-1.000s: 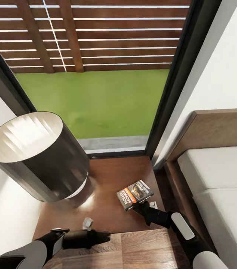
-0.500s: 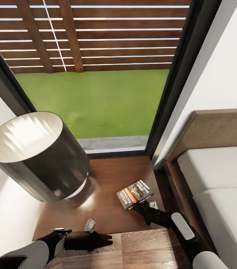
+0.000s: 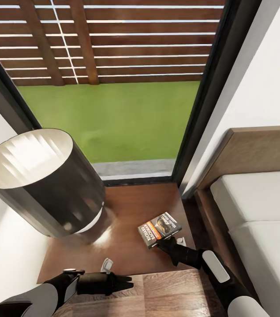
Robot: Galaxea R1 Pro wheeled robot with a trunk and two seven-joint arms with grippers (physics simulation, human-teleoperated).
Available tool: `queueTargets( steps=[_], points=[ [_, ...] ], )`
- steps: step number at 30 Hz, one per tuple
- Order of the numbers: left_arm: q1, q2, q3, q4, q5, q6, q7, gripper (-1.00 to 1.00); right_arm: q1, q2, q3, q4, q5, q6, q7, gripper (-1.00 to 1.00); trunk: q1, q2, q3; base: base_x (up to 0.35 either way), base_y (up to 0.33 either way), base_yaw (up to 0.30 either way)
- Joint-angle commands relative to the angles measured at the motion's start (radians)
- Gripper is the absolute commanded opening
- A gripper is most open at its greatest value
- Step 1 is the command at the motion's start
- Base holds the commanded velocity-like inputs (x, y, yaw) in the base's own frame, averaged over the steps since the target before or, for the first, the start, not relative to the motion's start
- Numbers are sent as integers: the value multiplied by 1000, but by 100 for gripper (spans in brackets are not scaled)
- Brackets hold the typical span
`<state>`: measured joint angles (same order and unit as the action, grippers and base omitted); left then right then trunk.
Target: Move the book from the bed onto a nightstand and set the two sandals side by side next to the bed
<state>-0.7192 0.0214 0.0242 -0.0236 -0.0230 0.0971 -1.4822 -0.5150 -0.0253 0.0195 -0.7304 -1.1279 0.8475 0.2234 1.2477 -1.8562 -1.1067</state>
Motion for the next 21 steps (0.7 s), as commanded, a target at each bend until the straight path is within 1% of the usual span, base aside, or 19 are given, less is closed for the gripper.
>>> queueTargets(
  steps=[1, 6, 8, 10, 12, 13, 15, 18, 21],
  points=[
    [0, 0, 2, -1, -3, 10, -3, 100, 0, -1, 2, 0, 5, 1, 7, -100, 0, 0, -1, 0, 0, 0],
    [0, 1, 3, -2, -2, 12, -5, 100, 0, -1, 2, 1, 5, 1, 7, -100, 0, 0, -1, 0, 0, 0],
    [0, 2, 4, -31, -2, 15, -7, 100, 0, -1, 2, 1, 5, 1, 6, -100, 0, 0, -1, 0, 0, 0],
    [0, 3, 5, -79, -2, 17, -7, 100, 0, -1, 2, 1, 5, 1, 7, -100, 0, 0, -1, 0, 0, 0],
    [0, 5, 6, -134, -2, 48, -8, 100, 0, -1, 2, 2, 5, 1, 6, -100, 0, 0, -1, 0, 0, 0],
    [0, 7, 6, -168, -2, 86, -8, 100, 0, -1, 2, 2, 5, 1, 6, -100, 0, 0, -1, 0, 0, 0],
    [0, 8, 6, -220, -2, 127, -9, 100, 0, -1, 2, 2, 5, 1, 6, -100, 0, 0, -1, 0, 0, 0],
    [0, 9, 7, -281, -3, 152, -9, 100, 0, -1, 2, 2, 5, 1, 7, -100, 0, 0, -1, 0, 0, 0],
    [0, 11, 8, -302, -2, 160, -9, 100, 0, -1, 2, 2, 5, 1, 7, -100, 0, 0, -1, 0, 0, 0]
  ],
)
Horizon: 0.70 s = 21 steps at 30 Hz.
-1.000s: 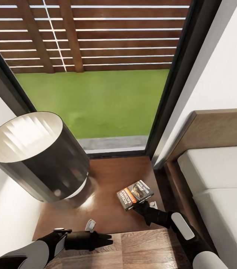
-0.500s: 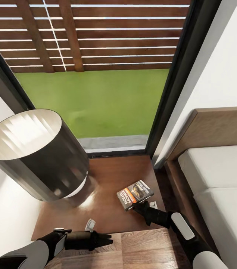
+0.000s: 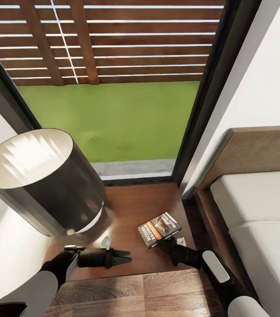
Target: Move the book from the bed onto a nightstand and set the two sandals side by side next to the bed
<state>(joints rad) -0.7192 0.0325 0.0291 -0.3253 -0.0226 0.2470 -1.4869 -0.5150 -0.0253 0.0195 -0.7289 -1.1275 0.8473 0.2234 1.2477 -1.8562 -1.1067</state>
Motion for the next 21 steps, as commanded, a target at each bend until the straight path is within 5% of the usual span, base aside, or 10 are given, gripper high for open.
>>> queueTargets(
  steps=[1, 21],
  points=[
    [0, 0, 3, -5, -3, 19, -4, 100, 0, -1, 2, 0, 5, 1, 7, -100, 0, 0, -1, 0, 0, 0],
    [0, 0, 0, -3, -3, 29, -2, 100, 0, -1, 2, 0, 5, 1, 7, -100, 19, -35, -16, 0, 0, 0]
  ],
)
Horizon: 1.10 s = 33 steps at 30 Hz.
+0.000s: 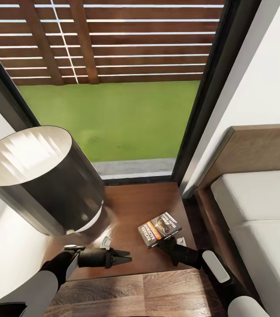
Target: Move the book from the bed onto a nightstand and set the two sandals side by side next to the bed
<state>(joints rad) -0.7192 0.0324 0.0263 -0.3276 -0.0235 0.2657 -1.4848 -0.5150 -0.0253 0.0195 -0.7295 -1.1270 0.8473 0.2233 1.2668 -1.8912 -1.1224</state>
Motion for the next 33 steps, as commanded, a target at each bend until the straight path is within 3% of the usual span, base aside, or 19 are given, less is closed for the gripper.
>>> queueTargets(
  steps=[1, 28, 33],
  points=[
    [0, 0, 3, 0, -3, 10, -4, 100, 0, -1, 2, 0, 4, 1, 7, -100, 0, 0, -1, 0, 0, 0],
    [0, -3, 2, -1, -3, 10, -5, 100, 0, -1, 2, -2, 4, 1, 7, -100, 11, -21, -10, 0, 0, 0],
    [0, -3, 1, -1, -3, 10, -5, 100, 0, -1, 2, -2, 4, 1, 7, -100, 31, -56, -26, 0, 0, 0]
  ],
)
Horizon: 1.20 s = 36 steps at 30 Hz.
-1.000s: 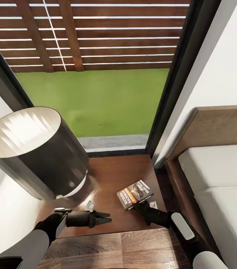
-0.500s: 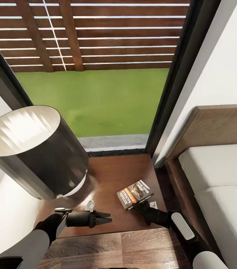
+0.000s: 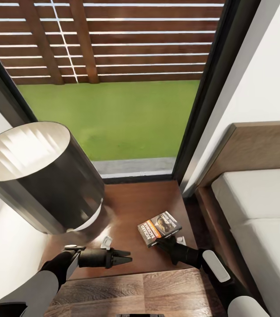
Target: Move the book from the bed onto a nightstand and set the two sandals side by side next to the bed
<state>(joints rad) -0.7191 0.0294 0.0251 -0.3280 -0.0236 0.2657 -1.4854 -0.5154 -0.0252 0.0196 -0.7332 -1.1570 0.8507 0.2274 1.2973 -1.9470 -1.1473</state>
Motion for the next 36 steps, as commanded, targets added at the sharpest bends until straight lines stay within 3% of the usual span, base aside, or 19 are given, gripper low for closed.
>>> queueTargets(
  steps=[1, 19, 20, 36],
  points=[
    [0, 0, 3, 0, -3, 10, -4, 100, 0, -1, 2, 2, 34, -2, 3, -100, 4, -7, -4, 0, 0, 0],
    [0, 0, 3, 0, -3, 10, -4, 100, 0, -1, 2, 0, 35, -2, 3, -100, 4, -7, -4, 0, 0, 0],
    [0, 0, 3, 0, -3, 10, -4, 100, 0, -1, 2, 0, 34, -2, 3, 100, 4, -7, -4, 0, 0, 0],
    [0, 0, 4, 0, -3, 10, -4, 100, 0, -1, 2, 0, 36, -2, 3, 100, 4, -7, -4, 0, 0, 0]
  ],
)
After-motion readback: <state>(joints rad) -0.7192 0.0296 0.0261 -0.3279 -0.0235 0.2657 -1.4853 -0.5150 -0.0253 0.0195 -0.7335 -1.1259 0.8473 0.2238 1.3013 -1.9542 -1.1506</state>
